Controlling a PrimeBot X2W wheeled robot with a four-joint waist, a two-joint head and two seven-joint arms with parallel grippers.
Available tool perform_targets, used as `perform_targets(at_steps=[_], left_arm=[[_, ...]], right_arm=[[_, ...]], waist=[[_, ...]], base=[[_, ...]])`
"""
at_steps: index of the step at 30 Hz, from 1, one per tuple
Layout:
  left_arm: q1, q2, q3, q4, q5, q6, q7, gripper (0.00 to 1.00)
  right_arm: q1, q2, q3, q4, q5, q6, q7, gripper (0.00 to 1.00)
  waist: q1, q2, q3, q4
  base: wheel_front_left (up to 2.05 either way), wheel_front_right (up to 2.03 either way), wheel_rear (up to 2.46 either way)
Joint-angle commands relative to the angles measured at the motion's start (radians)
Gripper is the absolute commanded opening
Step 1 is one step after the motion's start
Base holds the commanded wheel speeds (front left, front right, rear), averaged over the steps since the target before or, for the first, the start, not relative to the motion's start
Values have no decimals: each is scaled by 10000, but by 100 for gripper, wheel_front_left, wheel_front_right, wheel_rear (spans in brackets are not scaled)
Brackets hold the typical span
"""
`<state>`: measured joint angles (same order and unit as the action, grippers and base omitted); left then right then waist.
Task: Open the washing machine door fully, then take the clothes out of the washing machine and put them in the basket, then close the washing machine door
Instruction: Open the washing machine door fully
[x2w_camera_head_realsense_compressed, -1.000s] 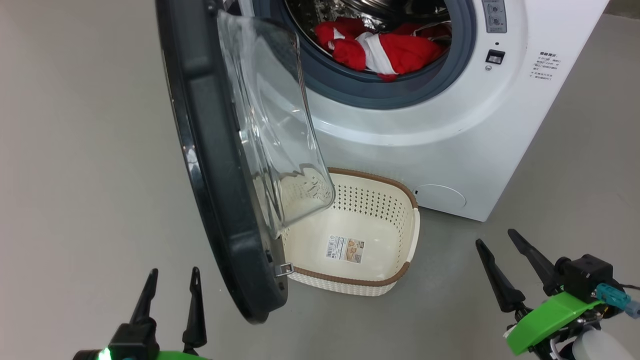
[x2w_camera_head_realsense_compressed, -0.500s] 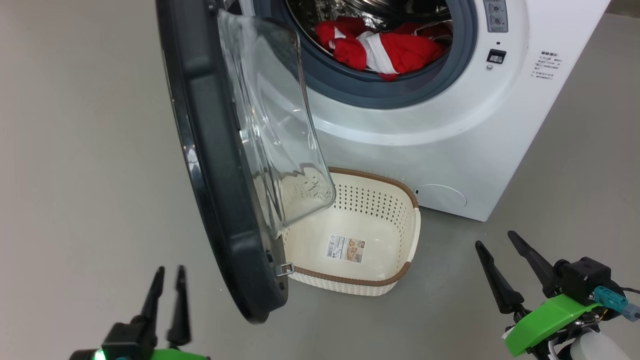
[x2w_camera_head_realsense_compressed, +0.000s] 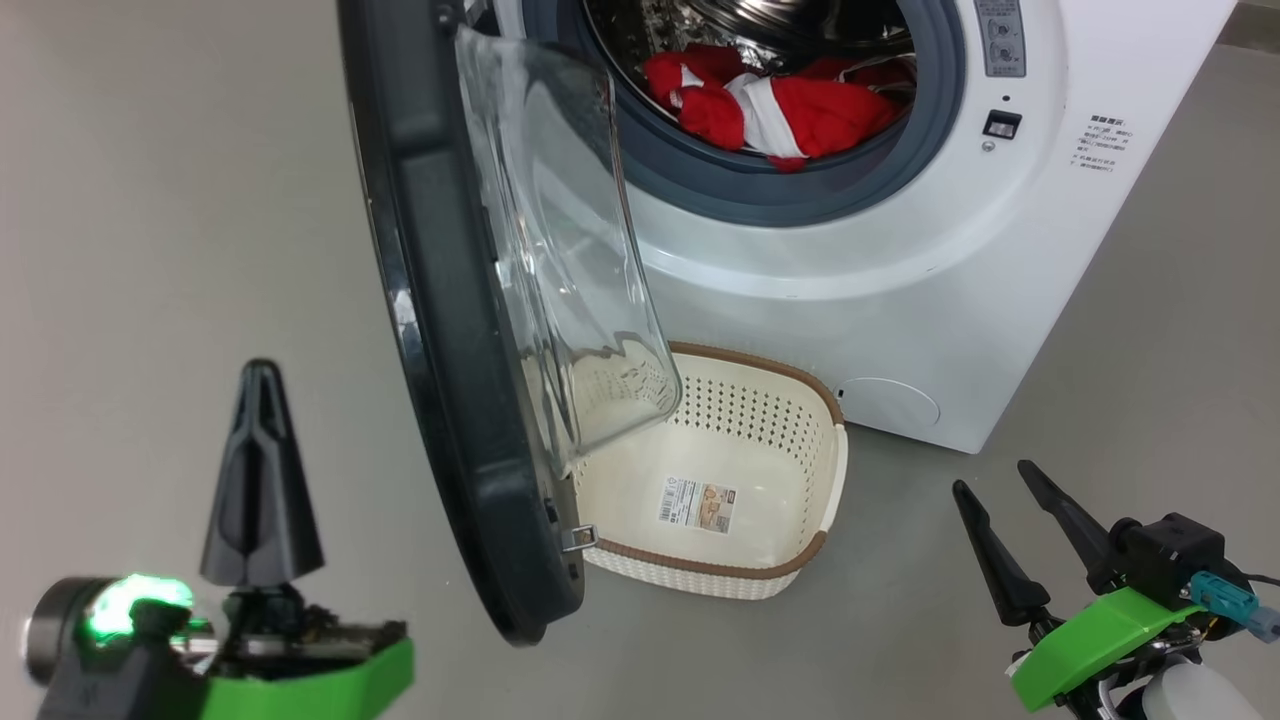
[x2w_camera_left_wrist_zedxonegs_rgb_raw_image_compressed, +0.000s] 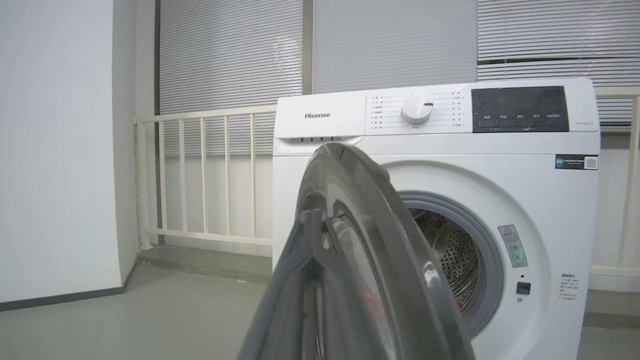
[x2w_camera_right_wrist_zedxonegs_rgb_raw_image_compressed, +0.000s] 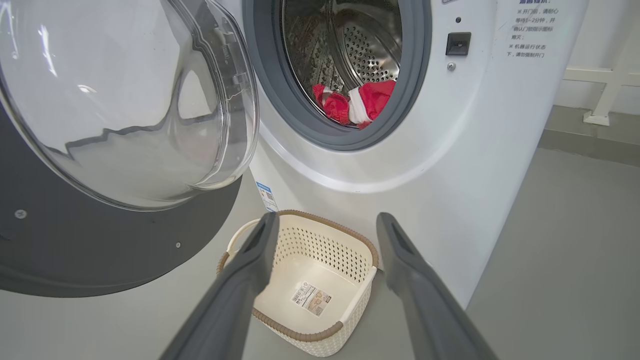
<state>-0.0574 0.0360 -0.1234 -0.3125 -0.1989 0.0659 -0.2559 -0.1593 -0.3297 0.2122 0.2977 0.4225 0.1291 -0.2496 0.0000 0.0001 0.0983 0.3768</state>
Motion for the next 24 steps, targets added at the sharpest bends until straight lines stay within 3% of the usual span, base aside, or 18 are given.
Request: perform_targets(at_steps=[1,6,13,20,24], left_arm=[[-365,143,70,-626,7,-119,-59,0],[-90,143,-1113,-1412,275,-550,-59,0],[470,143,-2948,-253,117,-1184,-59,0],[531,143,-3534,1675,-163,-1378,-59,0],[396,143,-3544,2594,-425,-1208,-59,0]], right_arm=[[9,-97,133,-221,-39,16,-122,100],[-37,-71,116,-272,-67,16,-122,100],[-51,-74,181,-265,-66,16,-122,100],[-146,-102,306,-245,-36,16,-122,100],[-153,-99,359,-205,-26,16,-122,100]], waist=[[0,-1,-9,-14],[0,-1,-14,-37],[0,-1,40,-43],[0,-1,115,-110],[0,-1,106,-170]], base=[[0,0,0],[0,0,0],[0,0,0],[0,0,0],[0,0,0]])
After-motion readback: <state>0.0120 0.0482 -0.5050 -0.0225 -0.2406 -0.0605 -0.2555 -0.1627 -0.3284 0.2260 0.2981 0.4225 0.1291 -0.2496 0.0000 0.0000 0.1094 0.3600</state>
